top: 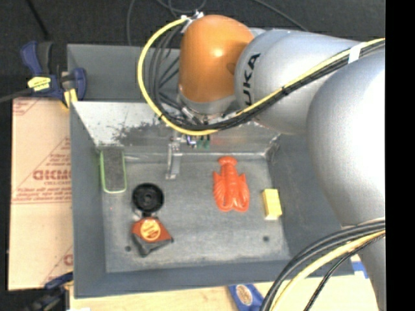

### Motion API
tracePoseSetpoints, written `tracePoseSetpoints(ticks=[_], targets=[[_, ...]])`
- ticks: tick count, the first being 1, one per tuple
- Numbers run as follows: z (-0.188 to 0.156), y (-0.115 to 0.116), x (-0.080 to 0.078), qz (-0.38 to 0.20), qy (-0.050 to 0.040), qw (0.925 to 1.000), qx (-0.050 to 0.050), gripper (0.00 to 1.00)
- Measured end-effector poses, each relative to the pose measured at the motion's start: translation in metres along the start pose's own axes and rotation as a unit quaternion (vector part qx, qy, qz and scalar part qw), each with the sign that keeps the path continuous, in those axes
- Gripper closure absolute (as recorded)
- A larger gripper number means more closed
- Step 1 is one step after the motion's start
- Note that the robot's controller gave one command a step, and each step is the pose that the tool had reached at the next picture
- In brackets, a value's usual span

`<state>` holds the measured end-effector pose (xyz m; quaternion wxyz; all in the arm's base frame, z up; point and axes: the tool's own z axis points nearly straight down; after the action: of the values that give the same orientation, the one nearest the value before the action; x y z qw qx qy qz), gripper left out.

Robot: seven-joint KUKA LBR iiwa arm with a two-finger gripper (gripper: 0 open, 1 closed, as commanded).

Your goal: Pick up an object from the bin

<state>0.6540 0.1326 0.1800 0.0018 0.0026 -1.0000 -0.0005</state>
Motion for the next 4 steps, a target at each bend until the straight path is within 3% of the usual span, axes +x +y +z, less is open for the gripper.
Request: tracePoseSetpoints(ticks=[1,2,3,4], targets=[[-0.006,-0.001,-0.001,0.001,-0.0039,1.0000,-0.001,0.00],[0.044,0.012,0.010,-0.141,-0.0073,0.9900,0.001,0.00],[0.077,0.019,0.023,-0.212,-0.0007,0.9773,0.000,0.00],[0.041,0.029,0.022,-0.187,-0.0050,0.9823,0.000,0.00]])
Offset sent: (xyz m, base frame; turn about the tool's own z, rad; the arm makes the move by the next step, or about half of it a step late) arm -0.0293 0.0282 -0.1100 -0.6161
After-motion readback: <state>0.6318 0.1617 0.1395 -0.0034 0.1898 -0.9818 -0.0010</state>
